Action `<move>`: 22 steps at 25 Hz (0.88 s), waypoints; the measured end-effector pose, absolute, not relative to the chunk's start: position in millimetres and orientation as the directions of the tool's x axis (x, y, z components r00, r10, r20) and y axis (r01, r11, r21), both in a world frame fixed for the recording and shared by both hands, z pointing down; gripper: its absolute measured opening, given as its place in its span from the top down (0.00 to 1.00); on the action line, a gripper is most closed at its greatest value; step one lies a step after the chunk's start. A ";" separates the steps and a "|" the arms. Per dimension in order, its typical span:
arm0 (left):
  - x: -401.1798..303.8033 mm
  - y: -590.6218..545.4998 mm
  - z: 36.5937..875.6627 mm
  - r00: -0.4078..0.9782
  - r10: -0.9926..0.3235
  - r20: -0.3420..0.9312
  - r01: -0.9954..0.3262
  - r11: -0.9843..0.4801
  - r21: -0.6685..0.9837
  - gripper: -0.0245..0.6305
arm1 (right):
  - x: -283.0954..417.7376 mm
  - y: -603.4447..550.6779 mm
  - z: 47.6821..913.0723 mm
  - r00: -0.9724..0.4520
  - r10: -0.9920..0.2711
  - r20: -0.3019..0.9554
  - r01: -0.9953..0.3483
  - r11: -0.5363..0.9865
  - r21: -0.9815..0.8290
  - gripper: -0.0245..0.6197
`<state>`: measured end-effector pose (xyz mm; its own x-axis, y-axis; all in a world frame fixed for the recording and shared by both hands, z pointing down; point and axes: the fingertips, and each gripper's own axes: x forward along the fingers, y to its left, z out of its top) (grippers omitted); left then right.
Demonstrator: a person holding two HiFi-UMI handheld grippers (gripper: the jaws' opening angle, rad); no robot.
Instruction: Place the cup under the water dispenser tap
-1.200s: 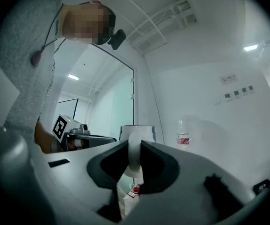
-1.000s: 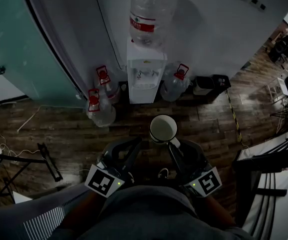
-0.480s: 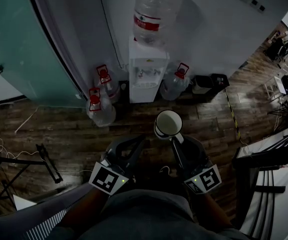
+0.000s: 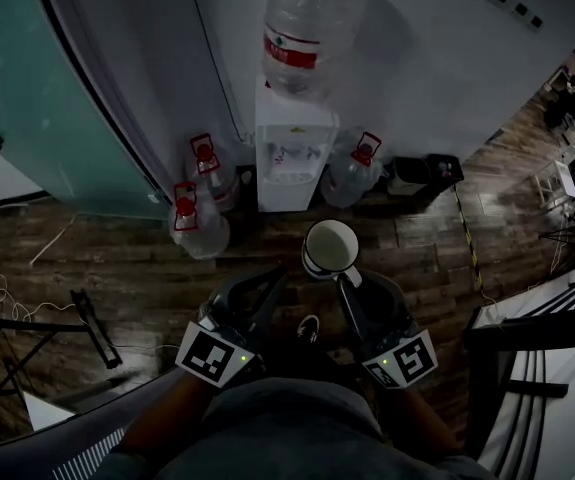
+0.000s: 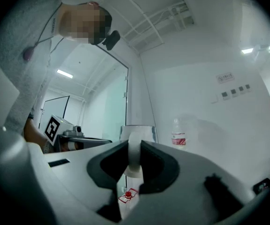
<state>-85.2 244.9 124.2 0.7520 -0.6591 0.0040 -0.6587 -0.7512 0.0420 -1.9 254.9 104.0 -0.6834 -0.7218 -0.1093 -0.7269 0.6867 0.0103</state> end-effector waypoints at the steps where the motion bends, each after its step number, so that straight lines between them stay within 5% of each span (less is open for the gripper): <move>1: -80.6 237.3 124.0 0.749 -0.662 0.006 -0.662 -0.749 0.039 0.95 | 2.1 247.9 104.2 -0.690 -0.716 -0.108 -0.721 0.693 0.012 0.87; 22: -12.6 120.5 134.1 0.667 -0.744 0.039 -0.745 -0.664 0.067 0.95 | 77.4 127.5 129.9 -0.759 -0.647 -0.070 -0.648 0.761 -0.013 0.87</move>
